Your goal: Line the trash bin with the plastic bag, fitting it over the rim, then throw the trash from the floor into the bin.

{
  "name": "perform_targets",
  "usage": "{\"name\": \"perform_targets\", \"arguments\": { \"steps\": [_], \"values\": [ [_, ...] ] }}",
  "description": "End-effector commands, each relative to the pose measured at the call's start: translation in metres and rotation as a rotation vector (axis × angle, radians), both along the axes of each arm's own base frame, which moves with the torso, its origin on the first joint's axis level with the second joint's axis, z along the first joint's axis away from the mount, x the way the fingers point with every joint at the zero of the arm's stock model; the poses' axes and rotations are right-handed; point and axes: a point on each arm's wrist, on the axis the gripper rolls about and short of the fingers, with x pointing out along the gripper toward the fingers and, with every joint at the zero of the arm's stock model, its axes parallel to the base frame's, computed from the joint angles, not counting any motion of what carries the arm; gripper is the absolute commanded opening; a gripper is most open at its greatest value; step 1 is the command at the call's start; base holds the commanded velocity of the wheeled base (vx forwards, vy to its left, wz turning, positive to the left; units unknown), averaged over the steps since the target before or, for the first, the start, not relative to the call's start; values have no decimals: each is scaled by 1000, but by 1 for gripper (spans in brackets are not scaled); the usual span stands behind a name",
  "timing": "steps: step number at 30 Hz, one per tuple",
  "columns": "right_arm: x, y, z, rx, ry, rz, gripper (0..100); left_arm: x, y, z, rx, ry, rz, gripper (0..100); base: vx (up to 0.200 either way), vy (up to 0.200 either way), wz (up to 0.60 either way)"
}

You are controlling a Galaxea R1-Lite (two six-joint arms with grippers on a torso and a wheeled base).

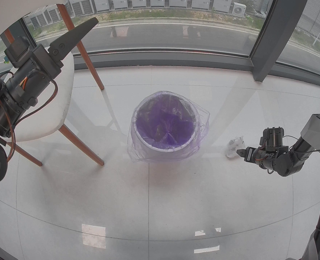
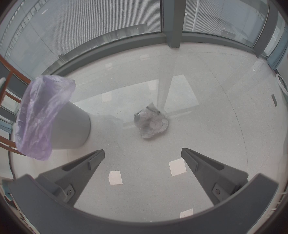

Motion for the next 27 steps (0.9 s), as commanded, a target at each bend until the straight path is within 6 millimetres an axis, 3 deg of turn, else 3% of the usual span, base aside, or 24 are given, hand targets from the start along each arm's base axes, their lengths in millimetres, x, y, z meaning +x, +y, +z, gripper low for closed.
{"name": "perform_targets", "arguments": {
  "steps": [1,4,8,16,21,27],
  "values": [
    [7,-5,-24,-9,46,-16,100,-14,4,5,-3,-22,-6,100,0,200,0],
    [10,-5,-31,-10,56,-18,100,-12,3,8,-6,-28,-10,100,0,200,0],
    [20,-15,-40,-10,53,-43,100,-11,-6,12,-19,-41,-30,100,0,0,0],
    [22,-28,-58,-12,79,-72,100,-20,5,-1,19,-18,-3,100,0,0,0],
    [31,-31,-75,-20,25,-71,100,-31,6,-9,70,-13,-73,100,200,0,0],
    [40,-38,-73,-20,-1,-90,100,-31,7,-8,74,0,-68,100,200,0,0]
  ]
}}
